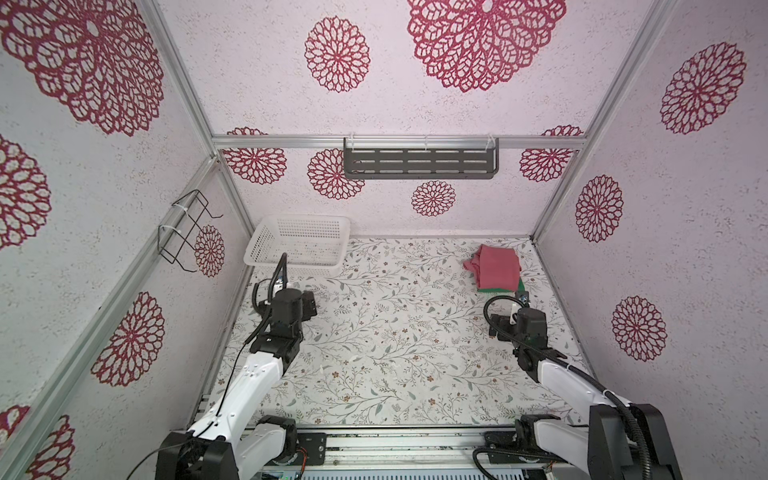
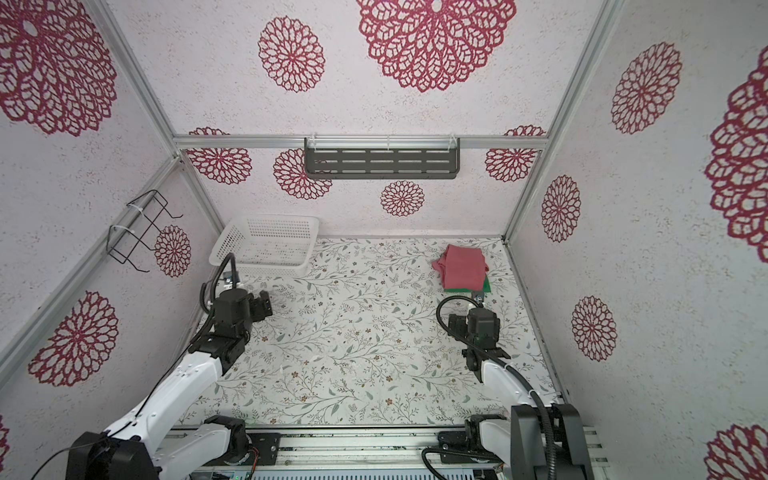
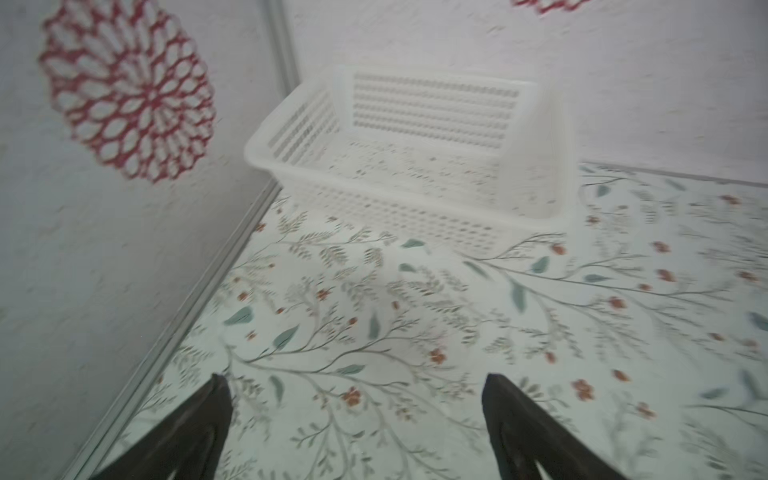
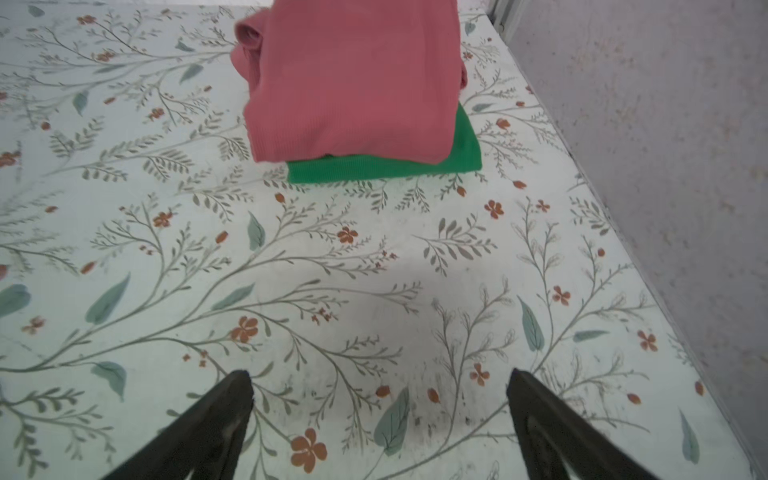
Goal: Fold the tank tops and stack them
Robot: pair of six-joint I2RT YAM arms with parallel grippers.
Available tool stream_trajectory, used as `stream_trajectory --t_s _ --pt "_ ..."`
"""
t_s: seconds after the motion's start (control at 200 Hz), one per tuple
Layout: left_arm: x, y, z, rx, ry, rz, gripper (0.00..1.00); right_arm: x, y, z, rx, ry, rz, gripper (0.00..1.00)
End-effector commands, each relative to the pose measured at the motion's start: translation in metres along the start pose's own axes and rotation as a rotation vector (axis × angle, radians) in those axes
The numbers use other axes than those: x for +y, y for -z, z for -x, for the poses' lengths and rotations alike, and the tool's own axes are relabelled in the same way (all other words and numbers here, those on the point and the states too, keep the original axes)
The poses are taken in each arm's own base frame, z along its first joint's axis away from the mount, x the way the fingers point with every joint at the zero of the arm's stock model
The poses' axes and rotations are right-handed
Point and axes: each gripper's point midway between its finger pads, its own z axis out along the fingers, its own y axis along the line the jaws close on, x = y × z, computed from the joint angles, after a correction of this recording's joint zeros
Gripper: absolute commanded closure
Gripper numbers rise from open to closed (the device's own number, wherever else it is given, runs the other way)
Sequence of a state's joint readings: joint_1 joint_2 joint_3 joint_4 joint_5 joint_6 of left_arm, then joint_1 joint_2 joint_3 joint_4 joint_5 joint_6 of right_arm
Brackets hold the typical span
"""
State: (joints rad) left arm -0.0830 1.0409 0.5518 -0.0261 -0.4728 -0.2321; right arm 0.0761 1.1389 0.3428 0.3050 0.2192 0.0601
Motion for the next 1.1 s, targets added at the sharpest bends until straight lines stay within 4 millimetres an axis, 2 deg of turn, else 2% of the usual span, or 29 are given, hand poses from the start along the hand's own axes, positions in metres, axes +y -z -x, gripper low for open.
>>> stream_trajectory --t_s 0.0,0.135,0.215,0.295,0.405,0.53,0.605,0.711,0.766,0.851,0.876,0.961,1.096 --pt "0.025 -0.011 0.008 -0.077 0.078 0.040 0.03 -0.004 0.000 0.028 -0.170 -0.063 -0.037 0.01" --pt "0.035 -0.043 -0.008 -0.059 0.094 0.055 0.03 0.003 -0.003 0.038 -0.228 -0.055 -0.035 0.01" --pt "0.031 -0.060 -0.014 -0.046 0.094 0.040 0.03 0.002 -0.007 0.045 -0.254 -0.052 -0.055 0.01" --pt "0.027 -0.071 -0.012 -0.044 0.086 0.039 0.03 -0.002 -0.010 0.053 -0.286 -0.045 -0.089 0.01" --pt "0.026 -0.080 0.002 -0.108 0.075 0.037 0.03 -0.001 -0.009 0.063 -0.354 -0.042 -0.087 0.01" --pt "0.026 -0.095 0.001 -0.064 0.092 0.011 0.03 -0.001 -0.014 0.069 -0.371 -0.011 -0.105 0.01" --pt "0.018 -0.096 0.007 -0.110 0.132 -0.059 0.03 -0.003 -0.017 0.063 -0.404 -0.015 -0.108 0.01" --pt "0.008 -0.102 0.000 -0.094 0.103 -0.096 0.03 -0.009 -0.017 0.059 -0.410 -0.053 -0.105 0.01" --pt "0.006 -0.098 -0.003 -0.100 0.103 -0.112 0.03 -0.010 -0.021 0.053 -0.416 -0.062 -0.087 0.01" --pt "-0.005 -0.089 -0.011 -0.177 0.069 -0.141 0.03 -0.010 -0.023 0.053 -0.408 -0.061 -0.071 0.01" --pt "-0.007 -0.087 -0.007 -0.231 0.047 -0.134 0.03 -0.012 -0.022 0.055 -0.425 -0.065 -0.083 0.01" --pt "-0.008 -0.086 -0.012 -0.186 0.037 -0.119 0.03 -0.014 -0.023 0.054 -0.419 -0.071 -0.089 0.01" --pt "-0.008 -0.086 -0.010 -0.209 0.034 -0.116 0.03 -0.014 -0.025 0.052 -0.399 -0.076 -0.093 0.01"
